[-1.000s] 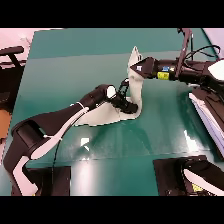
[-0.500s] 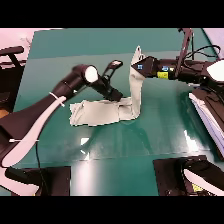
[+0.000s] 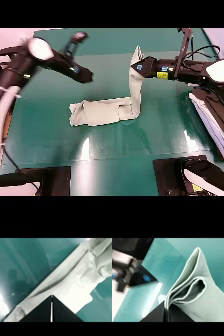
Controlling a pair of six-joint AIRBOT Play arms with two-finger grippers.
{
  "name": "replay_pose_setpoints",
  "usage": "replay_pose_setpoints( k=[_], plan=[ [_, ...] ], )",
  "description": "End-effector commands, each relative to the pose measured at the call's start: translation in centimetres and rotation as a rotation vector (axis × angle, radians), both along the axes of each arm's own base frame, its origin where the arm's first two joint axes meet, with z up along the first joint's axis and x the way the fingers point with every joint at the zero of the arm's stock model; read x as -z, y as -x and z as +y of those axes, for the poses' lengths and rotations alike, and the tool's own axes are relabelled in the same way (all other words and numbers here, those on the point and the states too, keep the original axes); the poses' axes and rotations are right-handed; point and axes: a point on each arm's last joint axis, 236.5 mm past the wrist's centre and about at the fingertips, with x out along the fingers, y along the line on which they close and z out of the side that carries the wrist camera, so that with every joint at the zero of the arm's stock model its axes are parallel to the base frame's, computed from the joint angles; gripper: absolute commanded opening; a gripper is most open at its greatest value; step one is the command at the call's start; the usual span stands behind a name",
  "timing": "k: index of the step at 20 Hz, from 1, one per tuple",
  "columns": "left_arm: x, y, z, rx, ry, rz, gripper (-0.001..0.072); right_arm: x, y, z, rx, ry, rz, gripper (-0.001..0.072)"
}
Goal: Fold the shirts.
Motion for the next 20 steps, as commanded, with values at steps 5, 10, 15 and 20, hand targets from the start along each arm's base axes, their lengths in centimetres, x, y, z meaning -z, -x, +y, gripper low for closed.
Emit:
replay_pose_setpoints(
  k=[5,10,15,20],
  plan=[
    [-7.6,0.1,12.1,-0.200,0.075,-0.080,0.0022,3.7,1.1,6.2,-0.099,0.001,0.074,0.0015],
    [-9.8,1.5,16.7,-0.296,0.073,-0.098,0.0024,8.9,1.8,12.8,-0.125,0.010,0.144,0.0016],
    [-10.7,1.7,15.9,-0.282,0.119,-0.109,0.0024,13.6,2.6,17.0,-0.115,-0.027,0.272,0.0243],
    [-10.5,1.9,15.9,-0.277,0.116,-0.100,0.0024,9.0,5.1,18.6,-0.379,0.025,0.183,0.0660]
  ],
)
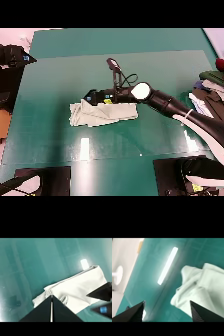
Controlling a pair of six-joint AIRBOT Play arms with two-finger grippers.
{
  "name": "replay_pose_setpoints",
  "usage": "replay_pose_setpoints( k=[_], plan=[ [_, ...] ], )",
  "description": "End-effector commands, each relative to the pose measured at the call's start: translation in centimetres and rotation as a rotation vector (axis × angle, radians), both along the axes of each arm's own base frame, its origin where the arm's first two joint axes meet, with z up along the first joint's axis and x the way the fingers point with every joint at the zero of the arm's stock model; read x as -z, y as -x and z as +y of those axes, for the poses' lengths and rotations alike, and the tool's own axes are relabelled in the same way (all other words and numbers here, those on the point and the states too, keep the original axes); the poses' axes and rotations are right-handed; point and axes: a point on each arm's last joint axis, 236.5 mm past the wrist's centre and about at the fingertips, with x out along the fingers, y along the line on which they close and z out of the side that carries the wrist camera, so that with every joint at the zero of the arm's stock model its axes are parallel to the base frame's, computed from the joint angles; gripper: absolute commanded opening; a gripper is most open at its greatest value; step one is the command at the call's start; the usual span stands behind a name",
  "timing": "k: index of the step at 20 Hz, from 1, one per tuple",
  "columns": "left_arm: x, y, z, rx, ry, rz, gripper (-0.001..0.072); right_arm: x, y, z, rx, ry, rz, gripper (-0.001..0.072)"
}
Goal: Fold the shirts.
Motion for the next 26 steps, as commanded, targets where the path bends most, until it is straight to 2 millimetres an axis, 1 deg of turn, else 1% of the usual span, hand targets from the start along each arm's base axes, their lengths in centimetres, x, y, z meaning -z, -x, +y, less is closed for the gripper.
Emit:
replay_pose_setpoints(
  k=[1,2,3,4,5,6,7,8,9,10,11,12,14,16,17,19,21,24,26],
  plan=[
    [0.0,0.3,0.0,0.005,0.004,0.008,0.0024,-3.0,0.9,-0.9,-0.136,0.022,-0.026,0.0660],
    [0.1,0.3,0.0,0.006,0.002,0.011,0.0024,-3.3,-0.1,-3.6,-0.117,0.059,-0.016,0.0660],
    [0.1,0.4,-0.1,0.009,0.002,0.016,0.0024,-3.0,-1.0,-6.8,-0.081,0.101,-0.003,0.0660],
    [0.3,0.6,-0.1,0.013,0.000,0.023,0.0024,-1.9,-2.0,-10.9,-0.019,0.144,0.036,0.0660],
    [0.3,0.7,-0.1,0.015,0.000,0.025,0.0025,-0.6,-2.4,-15.1,0.043,0.166,0.098,0.0660],
    [0.3,0.6,-0.1,0.014,0.000,0.025,0.0025,1.1,-2.3,-18.9,0.103,0.180,0.166,0.0660],
    [0.3,0.6,-0.1,0.014,0.000,0.025,0.0025,3.0,-1.9,-22.3,0.156,0.190,0.221,0.0660],
    [0.3,0.6,-0.1,0.014,0.001,0.024,0.0025,5.0,-1.2,-25.0,0.188,0.192,0.267,0.0660],
    [0.3,0.6,-0.1,0.015,0.001,0.025,0.0025,6.5,-0.5,-26.7,0.199,0.173,0.298,0.0660],
    [0.3,0.6,-0.1,0.015,0.001,0.024,0.0026,8.0,0.1,-27.9,0.203,0.151,0.332,0.0660],
    [0.3,0.6,-0.1,0.015,0.001,0.025,0.0026,9.3,0.2,-28.6,0.206,0.132,0.354,0.0660],
    [0.3,0.7,-0.1,0.015,0.001,0.025,0.0026,10.5,0.1,-29.1,0.205,0.121,0.374,0.0660],
    [0.4,0.8,-0.2,0.018,0.000,0.031,0.0026,12.7,-0.3,-29.3,0.172,0.123,0.396,0.0660],
    [0.5,1.0,-0.2,0.023,-0.002,0.039,0.0026,14.3,-0.8,-28.7,0.130,0.131,0.416,0.0660],
    [0.6,1.1,-0.2,0.027,-0.003,0.044,0.0026,14.9,-1.2,-28.0,0.108,0.127,0.425,0.0660],
    [0.7,1.3,-0.2,0.031,-0.005,0.052,0.0026,15.6,-2.1,-26.0,0.069,0.094,0.440,0.0660],
    [0.7,1.4,-0.3,0.033,-0.005,0.055,0.0026,16.0,-2.8,-23.5,0.035,0.061,0.450,0.0659],
    [0.7,1.4,-0.3,0.033,-0.005,0.055,0.0026,16.0,-3.0,-19.0,-0.040,0.029,0.455,0.0658],
    [0.8,1.4,-0.3,0.035,-0.006,0.059,0.0026,16.0,-3.2,-16.4,-0.060,0.049,0.432,0.0656]
  ],
)
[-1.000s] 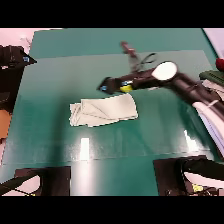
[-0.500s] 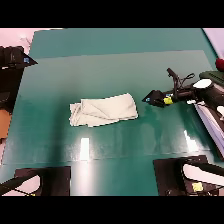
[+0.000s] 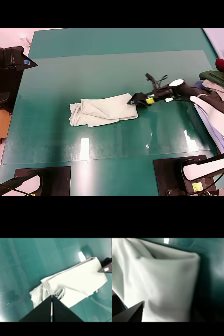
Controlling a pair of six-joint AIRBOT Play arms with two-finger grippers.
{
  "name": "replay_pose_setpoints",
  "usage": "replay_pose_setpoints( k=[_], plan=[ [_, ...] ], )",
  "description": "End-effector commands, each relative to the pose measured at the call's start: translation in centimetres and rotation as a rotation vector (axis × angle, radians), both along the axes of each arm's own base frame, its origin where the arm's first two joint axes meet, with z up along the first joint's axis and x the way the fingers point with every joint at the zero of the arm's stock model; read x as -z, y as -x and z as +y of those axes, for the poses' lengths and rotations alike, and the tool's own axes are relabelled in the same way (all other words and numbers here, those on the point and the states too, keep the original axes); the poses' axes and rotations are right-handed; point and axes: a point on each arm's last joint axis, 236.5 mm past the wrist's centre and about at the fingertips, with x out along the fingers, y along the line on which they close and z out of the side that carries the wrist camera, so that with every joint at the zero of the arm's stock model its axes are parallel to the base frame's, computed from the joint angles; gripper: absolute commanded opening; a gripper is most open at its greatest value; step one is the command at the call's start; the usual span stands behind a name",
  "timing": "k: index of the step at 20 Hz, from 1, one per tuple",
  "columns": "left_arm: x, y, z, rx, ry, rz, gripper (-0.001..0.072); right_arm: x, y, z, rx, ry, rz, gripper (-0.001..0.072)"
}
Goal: Fold the shirts.
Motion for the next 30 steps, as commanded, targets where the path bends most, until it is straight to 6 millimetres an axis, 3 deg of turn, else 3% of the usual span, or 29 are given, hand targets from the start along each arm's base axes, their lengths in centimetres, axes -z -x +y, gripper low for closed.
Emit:
replay_pose_setpoints(
  k=[1,3,4,6,8,10,12,14,17,18,20,23,25,27,30],
  plan=[
    [0.1,0.2,0.0,0.004,-0.001,0.006,0.0026,0.1,-0.6,4.6,-0.032,-0.002,-0.028,0.0645],
    [0.1,0.2,0.0,0.005,-0.001,0.008,0.0026,-0.5,-0.8,6.2,-0.032,0.003,-0.036,0.0460],
    [0.2,0.3,0.0,0.008,-0.002,0.012,0.0026,-0.8,-0.7,6.8,-0.034,0.000,-0.031,0.0054],
    [0.2,0.4,-0.1,0.009,-0.002,0.015,0.0026,-1.8,-0.6,7.8,-0.038,-0.018,-0.024,0.0014],
    [0.2,0.4,-0.1,0.009,-0.002,0.016,0.0026,-5.4,-1.9,8.8,0.003,-0.072,-0.078,0.0014],
    [0.2,0.4,-0.1,0.009,0.002,0.016,0.0026,-11.6,-4.6,8.8,0.090,-0.109,-0.187,0.0013],
    [0.0,0.5,-0.4,0.015,0.015,0.015,0.0026,-19.4,-8.4,6.2,0.228,-0.095,-0.332,0.0013],
    [-0.5,0.6,-1.2,0.033,0.050,0.012,0.0026,-27.4,-12.0,0.9,0.407,-0.055,-0.475,0.0013],
    [-0.8,1.2,-1.9,0.060,0.080,0.024,0.0026,-38.5,-14.7,-8.6,0.663,-0.092,-0.621,0.0013],
    [-0.7,1.4,-2.0,0.065,0.078,0.032,0.0026,-41.5,-14.9,-12.3,0.747,-0.101,-0.661,0.0013],
    [-0.6,1.6,-2.0,0.064,0.081,0.048,0.0026,-45.3,-14.5,-19.6,0.910,-0.116,-0.690,0.0013],
    [-0.7,1.9,-2.4,0.068,0.101,0.061,0.0026,-46.3,-11.6,-29.9,1.118,-0.074,-0.622,0.0013],
    [-0.8,2.0,-2.4,0.071,0.105,0.062,0.0026,-44.1,-7.4,-37.3,1.292,0.063,-0.514,0.0013],
    [-0.8,1.9,-2.4,0.070,0.105,0.061,0.0026,-41.4,-1.8,-43.7,1.448,0.286,-0.408,0.0012],
    [-0.9,1.7,-2.4,0.063,0.108,0.051,0.0026,-36.9,5.4,-47.5,1.499,0.434,-0.183,0.0013]
  ],
)
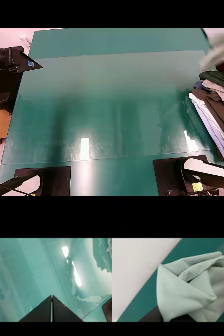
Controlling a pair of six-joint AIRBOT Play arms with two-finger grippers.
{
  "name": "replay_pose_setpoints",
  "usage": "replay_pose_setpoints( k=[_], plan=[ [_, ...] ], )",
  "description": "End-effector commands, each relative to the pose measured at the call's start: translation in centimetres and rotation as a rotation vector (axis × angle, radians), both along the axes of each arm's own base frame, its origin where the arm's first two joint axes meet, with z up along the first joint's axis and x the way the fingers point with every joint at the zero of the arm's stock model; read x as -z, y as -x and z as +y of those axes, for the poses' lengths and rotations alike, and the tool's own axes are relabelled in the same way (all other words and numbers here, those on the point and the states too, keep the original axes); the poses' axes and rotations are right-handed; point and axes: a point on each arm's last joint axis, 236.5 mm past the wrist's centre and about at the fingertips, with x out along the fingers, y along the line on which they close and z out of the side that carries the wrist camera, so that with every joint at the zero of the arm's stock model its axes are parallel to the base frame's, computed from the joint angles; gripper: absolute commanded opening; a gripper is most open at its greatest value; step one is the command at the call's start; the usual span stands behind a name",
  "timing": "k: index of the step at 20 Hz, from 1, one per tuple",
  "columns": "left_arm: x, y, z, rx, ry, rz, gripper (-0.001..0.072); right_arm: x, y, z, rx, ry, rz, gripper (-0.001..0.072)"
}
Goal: Fold the shirts.
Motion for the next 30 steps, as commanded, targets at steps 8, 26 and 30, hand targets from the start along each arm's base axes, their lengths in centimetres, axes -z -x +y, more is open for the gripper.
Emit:
replay_pose_setpoints(
  k=[8,26,30],
  plan=[
    [-0.4,0.0,-0.3,0.005,0.019,-0.006,0.0026,14.1,17.6,-8.7,0.302,-0.054,0.637,0.0015],
    [-2.7,1.2,-3.0,0.082,0.155,-0.010,0.0026,-1.2,3.7,-1.7,0.015,0.176,0.025,0.0189],
    [-2.7,1.6,-3.5,0.101,0.158,-0.006,0.0026,2.7,-2.1,16.5,-0.537,0.075,0.013,0.0017]
  ],
)
